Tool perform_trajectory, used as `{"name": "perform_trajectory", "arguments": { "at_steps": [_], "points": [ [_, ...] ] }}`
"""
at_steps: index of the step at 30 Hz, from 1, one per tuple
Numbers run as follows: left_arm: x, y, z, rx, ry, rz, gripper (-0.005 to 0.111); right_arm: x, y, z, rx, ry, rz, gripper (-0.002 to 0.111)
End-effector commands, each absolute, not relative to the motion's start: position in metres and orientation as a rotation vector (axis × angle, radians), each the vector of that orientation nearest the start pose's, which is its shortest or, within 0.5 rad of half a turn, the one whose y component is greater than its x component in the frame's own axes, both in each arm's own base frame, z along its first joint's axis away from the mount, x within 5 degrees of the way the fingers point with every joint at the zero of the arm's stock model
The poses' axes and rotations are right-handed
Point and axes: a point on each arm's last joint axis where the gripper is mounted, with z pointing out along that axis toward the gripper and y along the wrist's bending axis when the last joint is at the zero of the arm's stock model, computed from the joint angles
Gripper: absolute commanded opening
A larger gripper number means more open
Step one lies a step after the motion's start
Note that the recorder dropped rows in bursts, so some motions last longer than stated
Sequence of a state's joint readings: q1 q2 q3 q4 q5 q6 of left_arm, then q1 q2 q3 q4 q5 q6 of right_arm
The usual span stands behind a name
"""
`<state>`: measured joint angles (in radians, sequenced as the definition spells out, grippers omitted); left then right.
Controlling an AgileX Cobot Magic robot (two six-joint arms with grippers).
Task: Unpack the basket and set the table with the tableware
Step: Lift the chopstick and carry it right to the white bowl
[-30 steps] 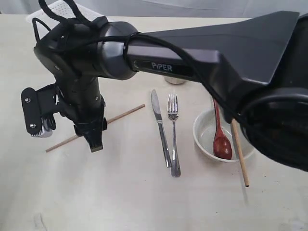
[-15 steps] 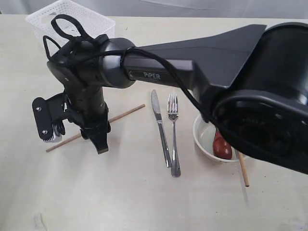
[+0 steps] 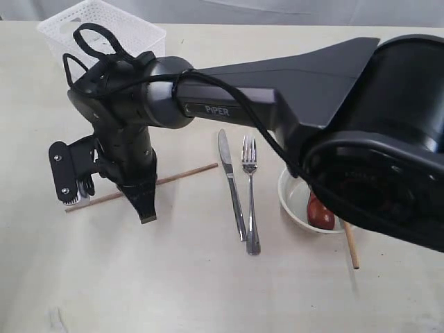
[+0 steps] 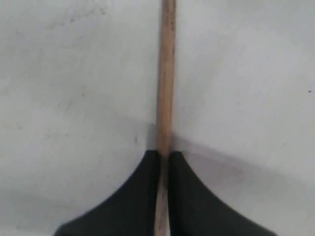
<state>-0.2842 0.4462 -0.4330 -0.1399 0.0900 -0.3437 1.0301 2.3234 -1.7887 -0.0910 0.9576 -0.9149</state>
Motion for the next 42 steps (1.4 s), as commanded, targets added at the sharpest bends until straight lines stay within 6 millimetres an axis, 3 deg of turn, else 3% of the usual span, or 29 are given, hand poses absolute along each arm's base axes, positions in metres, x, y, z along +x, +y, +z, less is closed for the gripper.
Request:
{"name": "perform_trajectory", "arguments": {
  "at_steps": [1, 7, 12, 18, 23, 28, 31, 36, 42],
  "points": [
    [0.096, -0.029, 0.319, -0.145, 1.603, -0.597, 0.001, 0.247, 0.398, 0.140, -2.402, 1.728, -0.075, 0.000],
    [0.096, -0.029, 0.319, -0.145, 1.603, -0.597, 0.001, 0.241, 0.393, 0.205, -2.189, 1.784, 0.007, 0.000],
    [0.096, -0.029, 0.318, -0.148, 1.613, -0.599, 0.001, 0.236, 0.378, 0.264, -1.952, 1.873, 0.069, 0.000],
    [0.096, -0.029, 0.317, -0.148, 1.618, -0.598, 0.001, 0.247, 0.333, 0.322, -1.591, 2.127, 0.134, 0.000],
    [0.096, -0.029, 0.317, -0.148, 1.620, -0.598, 0.001, 0.271, 0.273, 0.353, -1.149, 2.432, 0.155, 0.000],
    [0.096, -0.029, 0.316, -0.148, 1.635, -0.596, 0.001, 0.300, 0.221, 0.368, -0.799, 2.550, 0.156, 0.000],
    [0.096, -0.029, 0.315, -0.148, 1.640, -0.595, 0.001, 0.303, 0.194, 0.368, -0.664, 2.618, 0.237, 0.000],
    [0.096, -0.029, 0.315, -0.148, 1.640, -0.595, 0.001, 0.292, 0.144, 0.357, -0.530, 2.706, 0.230, 0.000],
    [0.096, -0.029, 0.315, -0.148, 1.640, -0.595, 0.001, 0.249, 0.084, 0.328, -0.267, 2.766, 0.234, 0.000]
  ]
}}
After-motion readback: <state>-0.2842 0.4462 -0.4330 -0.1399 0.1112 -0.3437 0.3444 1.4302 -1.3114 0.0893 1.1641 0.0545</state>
